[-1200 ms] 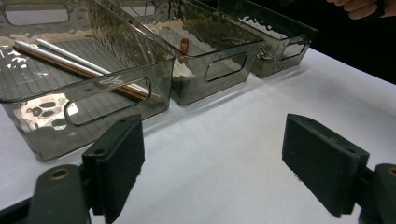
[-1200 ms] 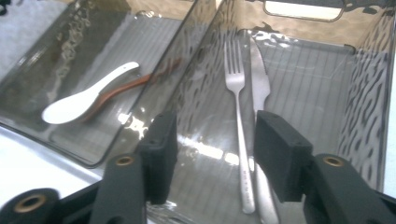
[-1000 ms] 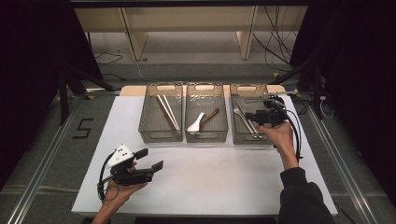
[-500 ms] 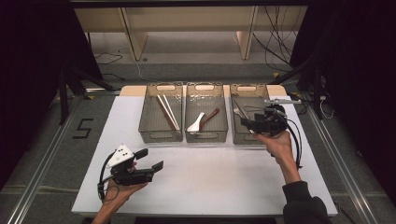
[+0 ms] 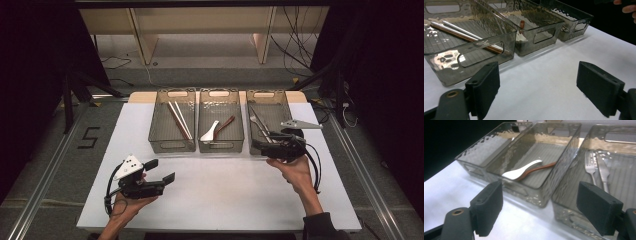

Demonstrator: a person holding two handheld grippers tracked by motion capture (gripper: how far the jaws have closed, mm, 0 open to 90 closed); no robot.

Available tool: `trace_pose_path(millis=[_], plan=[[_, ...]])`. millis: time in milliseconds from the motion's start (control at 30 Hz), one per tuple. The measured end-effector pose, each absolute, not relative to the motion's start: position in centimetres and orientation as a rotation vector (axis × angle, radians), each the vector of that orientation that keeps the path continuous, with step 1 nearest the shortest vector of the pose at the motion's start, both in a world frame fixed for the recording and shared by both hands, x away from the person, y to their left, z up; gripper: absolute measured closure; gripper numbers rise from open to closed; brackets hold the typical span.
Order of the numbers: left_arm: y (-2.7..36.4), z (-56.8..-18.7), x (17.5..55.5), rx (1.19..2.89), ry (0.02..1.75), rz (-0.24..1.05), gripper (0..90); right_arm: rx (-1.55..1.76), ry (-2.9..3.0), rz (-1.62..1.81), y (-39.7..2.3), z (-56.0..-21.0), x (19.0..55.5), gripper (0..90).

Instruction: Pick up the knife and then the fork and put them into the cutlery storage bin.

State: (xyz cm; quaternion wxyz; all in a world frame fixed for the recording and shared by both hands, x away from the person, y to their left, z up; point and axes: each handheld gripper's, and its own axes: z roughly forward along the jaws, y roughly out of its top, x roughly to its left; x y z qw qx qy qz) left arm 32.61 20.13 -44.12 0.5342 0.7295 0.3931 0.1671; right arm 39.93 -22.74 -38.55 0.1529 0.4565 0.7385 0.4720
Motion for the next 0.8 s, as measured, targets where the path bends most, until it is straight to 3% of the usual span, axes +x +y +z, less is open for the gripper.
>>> trace_pose_path(millis=[800], plan=[[19.8,-44.0,32.5,1.728,0.928,0.395,16.1,1.187,2.154,1.418,-22.6,-41.4,34.1,21.6]])
